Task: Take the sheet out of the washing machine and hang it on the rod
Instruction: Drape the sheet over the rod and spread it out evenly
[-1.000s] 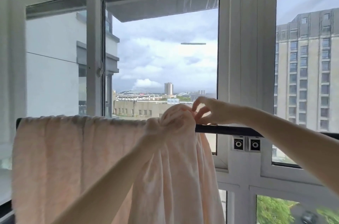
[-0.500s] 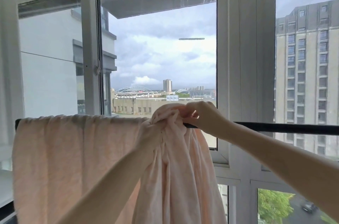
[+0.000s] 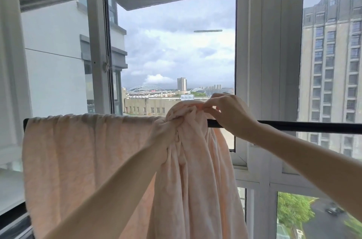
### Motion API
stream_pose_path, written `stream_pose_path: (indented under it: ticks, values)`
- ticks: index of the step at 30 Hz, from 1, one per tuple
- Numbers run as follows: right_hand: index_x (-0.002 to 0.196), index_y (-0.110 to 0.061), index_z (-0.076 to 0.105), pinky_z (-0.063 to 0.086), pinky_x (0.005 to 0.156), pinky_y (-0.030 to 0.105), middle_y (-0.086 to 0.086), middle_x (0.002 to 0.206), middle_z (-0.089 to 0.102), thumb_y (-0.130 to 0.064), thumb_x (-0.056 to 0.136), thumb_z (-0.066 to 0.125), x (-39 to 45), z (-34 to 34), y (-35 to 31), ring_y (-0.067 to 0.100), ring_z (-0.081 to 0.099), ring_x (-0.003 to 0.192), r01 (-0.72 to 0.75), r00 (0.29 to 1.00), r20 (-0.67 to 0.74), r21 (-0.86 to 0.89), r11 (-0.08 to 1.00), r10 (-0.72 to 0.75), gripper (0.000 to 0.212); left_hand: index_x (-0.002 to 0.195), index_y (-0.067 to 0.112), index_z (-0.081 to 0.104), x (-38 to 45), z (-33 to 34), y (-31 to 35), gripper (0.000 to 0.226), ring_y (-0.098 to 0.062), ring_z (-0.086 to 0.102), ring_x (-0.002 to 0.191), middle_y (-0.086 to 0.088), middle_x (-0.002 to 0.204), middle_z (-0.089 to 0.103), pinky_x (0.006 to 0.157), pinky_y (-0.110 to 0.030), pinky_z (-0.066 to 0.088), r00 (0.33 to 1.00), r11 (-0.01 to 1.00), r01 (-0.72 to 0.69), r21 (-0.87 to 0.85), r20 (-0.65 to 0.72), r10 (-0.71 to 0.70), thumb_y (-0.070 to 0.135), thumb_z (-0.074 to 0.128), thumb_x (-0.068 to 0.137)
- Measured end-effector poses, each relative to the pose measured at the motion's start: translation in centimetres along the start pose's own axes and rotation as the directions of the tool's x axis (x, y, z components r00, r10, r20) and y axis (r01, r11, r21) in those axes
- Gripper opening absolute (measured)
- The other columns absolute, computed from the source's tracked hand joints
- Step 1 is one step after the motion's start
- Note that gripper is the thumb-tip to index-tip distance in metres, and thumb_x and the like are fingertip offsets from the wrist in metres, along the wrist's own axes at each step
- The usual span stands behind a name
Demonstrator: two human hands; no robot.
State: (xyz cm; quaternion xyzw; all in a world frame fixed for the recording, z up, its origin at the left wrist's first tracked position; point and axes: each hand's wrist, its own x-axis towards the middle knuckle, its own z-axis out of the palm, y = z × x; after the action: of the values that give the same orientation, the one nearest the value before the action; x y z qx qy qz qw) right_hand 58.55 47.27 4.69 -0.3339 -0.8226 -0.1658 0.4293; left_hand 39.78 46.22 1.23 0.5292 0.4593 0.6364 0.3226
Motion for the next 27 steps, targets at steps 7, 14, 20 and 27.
stream_pose_path:
  ticks: [7,14,20,27]
  values:
    - [0.086,-0.013,0.076,0.054,0.068,0.041,-0.002,0.082,0.068,-0.011,0.09,0.062,0.5,-3.2,1.5,0.018,0.061,0.07,-0.118,0.983,-0.147,-0.03,0.993,0.112,0.015,0.09,0.018,0.077,-2.6,1.1,1.5,0.023,-0.026,0.072,0.087,-0.013,0.086,0.076,0.09,-0.048,0.055,0.994,0.993,-0.111,0.041,0.0,0.111,0.033,0.075,0.073]
    - [0.092,-0.007,0.069,0.04,0.067,0.002,0.003,0.085,0.07,-0.01,0.092,0.06,0.0,-8.0,3.7,0.013,0.066,0.067,-0.291,0.924,-0.248,0.037,0.956,0.291,0.01,0.091,0.006,0.07,-3.0,3.9,3.9,0.016,-0.011,0.061,0.067,0.0,0.076,0.068,0.056,-0.017,0.045,0.952,0.95,-0.273,0.148,-0.097,0.289,0.014,0.075,0.078]
    - [0.089,-0.009,0.067,0.035,0.071,-0.001,0.001,0.078,0.067,-0.01,0.093,0.059,-1.8,-11.0,5.7,0.016,0.066,0.071,-0.366,0.886,-0.292,0.039,0.93,0.361,0.009,0.084,0.014,0.067,-4.1,7.5,4.7,0.031,-0.005,0.053,0.058,0.009,0.065,0.06,0.05,-0.013,0.035,0.937,0.903,-0.332,0.272,-0.014,0.348,0.028,0.088,0.064]
    - [0.09,-0.012,0.066,0.031,0.071,-0.003,-0.003,0.076,0.065,-0.014,0.093,0.059,-4.5,-13.5,8.4,0.016,0.063,0.073,-0.412,0.863,-0.327,-0.019,0.911,0.384,0.008,0.086,0.023,0.072,-5.1,11.6,4.3,0.039,0.001,0.058,0.079,0.017,0.084,0.066,0.068,-0.013,0.04,0.827,0.766,-0.55,0.331,0.344,0.445,0.048,0.044,0.096]
